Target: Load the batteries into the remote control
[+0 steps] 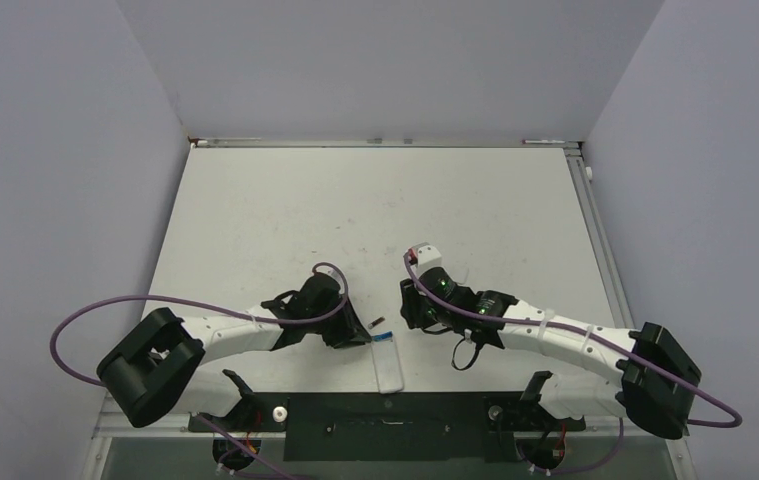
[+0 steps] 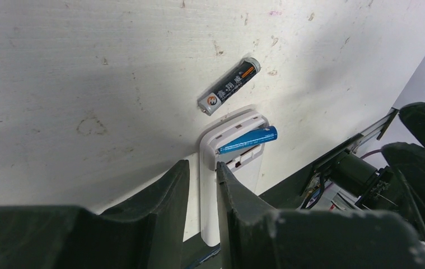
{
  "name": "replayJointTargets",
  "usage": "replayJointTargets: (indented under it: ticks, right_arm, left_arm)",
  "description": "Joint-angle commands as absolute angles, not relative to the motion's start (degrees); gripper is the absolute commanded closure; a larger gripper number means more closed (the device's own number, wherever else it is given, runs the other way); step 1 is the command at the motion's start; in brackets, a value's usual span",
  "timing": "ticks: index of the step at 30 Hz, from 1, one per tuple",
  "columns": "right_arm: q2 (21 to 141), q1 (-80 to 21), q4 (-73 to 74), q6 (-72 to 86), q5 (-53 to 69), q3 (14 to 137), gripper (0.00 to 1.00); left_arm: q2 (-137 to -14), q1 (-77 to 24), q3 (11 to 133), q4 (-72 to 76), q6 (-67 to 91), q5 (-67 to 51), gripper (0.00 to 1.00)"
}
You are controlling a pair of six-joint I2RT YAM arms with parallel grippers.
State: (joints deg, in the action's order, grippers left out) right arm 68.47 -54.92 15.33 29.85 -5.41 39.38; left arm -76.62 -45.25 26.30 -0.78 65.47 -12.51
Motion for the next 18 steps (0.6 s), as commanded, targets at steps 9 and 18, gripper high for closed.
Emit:
replayJointTargets:
  ticks: [9,18]
  right_arm:
    - [71.8,-54.4,8.9,31.9,-0.6,37.7,0.72]
    - [73.5,-54.5,7.3,32.6,3.6,36.8,0.74]
  left_arm:
    - [-77.4,-45.0,27.4,3.6,65.0,-13.8,0.83]
    - [-78.0,-45.0,26.9,4.7,65.5,-13.9,0.86]
